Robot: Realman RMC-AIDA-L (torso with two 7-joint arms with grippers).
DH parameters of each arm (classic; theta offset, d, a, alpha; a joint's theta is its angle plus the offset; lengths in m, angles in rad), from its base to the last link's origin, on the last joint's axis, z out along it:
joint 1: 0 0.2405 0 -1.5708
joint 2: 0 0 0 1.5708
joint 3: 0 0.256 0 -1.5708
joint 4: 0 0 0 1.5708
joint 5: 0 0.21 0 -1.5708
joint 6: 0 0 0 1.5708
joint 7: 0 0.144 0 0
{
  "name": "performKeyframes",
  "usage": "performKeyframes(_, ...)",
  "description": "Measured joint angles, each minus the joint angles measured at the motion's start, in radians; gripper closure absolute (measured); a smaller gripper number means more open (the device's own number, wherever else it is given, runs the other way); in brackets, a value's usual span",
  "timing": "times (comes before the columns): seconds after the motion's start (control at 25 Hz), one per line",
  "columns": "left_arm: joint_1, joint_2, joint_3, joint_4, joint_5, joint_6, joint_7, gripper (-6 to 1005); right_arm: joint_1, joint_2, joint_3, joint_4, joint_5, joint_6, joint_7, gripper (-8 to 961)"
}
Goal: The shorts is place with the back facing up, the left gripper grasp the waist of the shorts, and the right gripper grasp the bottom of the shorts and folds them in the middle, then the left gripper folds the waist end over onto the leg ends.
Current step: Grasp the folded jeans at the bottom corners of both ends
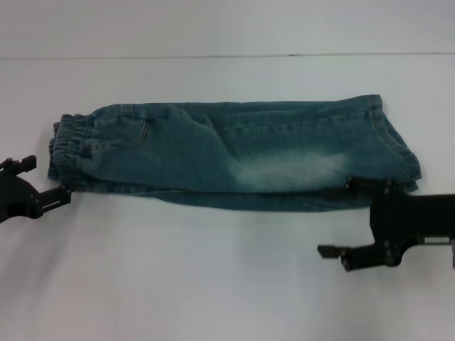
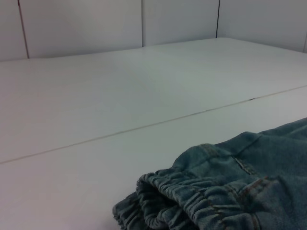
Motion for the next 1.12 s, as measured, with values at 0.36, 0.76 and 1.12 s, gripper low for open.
performKeyframes(0.36, -0.053, 0.003, 0.007, -0.062, 0.006, -0.077, 0.050, 90, 0.011, 0.004, -0.004, 0.015, -0.005, -0.055, -0.016, 36)
performKeyframes(0.76, -0.083, 0.006, 0.058, -0.112, 0.007, -0.200, 0.064, 91, 0.009, 0.005, -0.002, 0.015, -0.003, -0.069, -0.011, 35)
performKeyframes(1.12, -0.081, 0.006, 0.078, -0.108, 0.005, -0.189, 0.063, 174, 0.011, 0.005, 0.004, 0.015, -0.002, -0.065, -0.009, 34)
